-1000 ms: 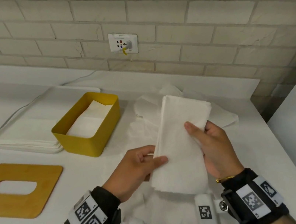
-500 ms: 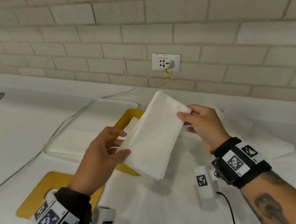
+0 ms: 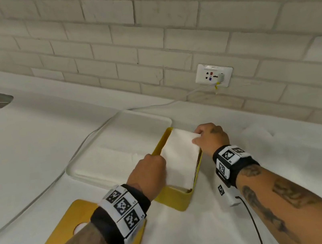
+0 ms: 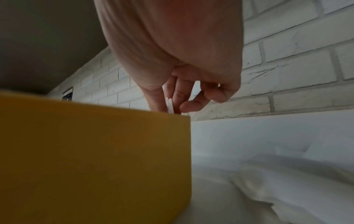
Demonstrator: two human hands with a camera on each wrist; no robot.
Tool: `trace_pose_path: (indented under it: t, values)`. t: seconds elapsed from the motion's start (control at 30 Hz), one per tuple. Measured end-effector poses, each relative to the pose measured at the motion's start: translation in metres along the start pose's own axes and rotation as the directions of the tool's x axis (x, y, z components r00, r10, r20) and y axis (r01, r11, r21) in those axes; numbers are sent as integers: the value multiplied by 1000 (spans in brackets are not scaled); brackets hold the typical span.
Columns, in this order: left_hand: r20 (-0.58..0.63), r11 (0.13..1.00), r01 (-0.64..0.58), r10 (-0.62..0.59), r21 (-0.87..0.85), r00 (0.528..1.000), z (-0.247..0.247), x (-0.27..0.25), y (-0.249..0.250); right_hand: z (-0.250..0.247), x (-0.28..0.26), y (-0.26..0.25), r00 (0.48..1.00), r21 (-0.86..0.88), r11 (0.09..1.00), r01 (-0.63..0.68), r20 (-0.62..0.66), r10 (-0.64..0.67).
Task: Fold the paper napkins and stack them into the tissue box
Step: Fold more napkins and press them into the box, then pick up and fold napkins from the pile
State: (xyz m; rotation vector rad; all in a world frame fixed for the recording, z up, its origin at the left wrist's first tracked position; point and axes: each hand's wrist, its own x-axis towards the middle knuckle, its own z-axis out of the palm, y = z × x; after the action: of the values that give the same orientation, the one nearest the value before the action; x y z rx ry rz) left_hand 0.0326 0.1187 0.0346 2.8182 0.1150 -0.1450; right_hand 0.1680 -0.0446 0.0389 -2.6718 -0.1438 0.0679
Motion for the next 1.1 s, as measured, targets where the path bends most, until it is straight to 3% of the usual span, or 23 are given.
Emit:
trace_pose_path:
  t: [0.2, 0.3, 0.37, 0.4, 0.47, 0.53, 0.67, 0.83, 0.97, 1.1]
  values:
    - [141, 973, -69, 38, 223, 989, -9, 5, 3, 19, 2, 2, 999, -189, 982, -12, -34, 6]
    - [129, 939, -114, 76, 325, 989, -16, -2, 5, 19, -6, 2, 979, -311, 945, 97, -143, -148]
    - [60, 900, -201, 193, 386, 979, -19, -11, 8, 15, -15, -4, 919, -284, 923, 260, -222, -327]
    - [52, 890, -273, 273, 366, 961, -20, -14, 10, 12, -20, -8, 899, -240, 902, 360, -169, -404]
    - [141, 871, -416, 392, 260, 909, -18, -17, 14, 7, -29, -15, 864, -112, 858, 502, 115, -490]
    - [280, 877, -437, 377, 198, 883, -10, -15, 18, 6, -36, -20, 802, -141, 833, 535, 394, -448]
    - [380, 892, -385, 279, 236, 882, 11, -7, 17, 16, -38, -24, 776, -300, 796, 525, 552, -304]
    - [407, 885, -385, 261, 260, 875, 13, -3, 17, 14, -30, -33, 741, -334, 800, 498, 644, -192]
    - [388, 887, -378, 261, 264, 884, 14, -1, 17, 0, -23, -35, 801, -422, 786, 452, 580, -149]
    - [376, 894, -363, 251, 263, 892, 20, 2, 16, 16, -25, -33, 790, -558, 694, 454, 613, -24]
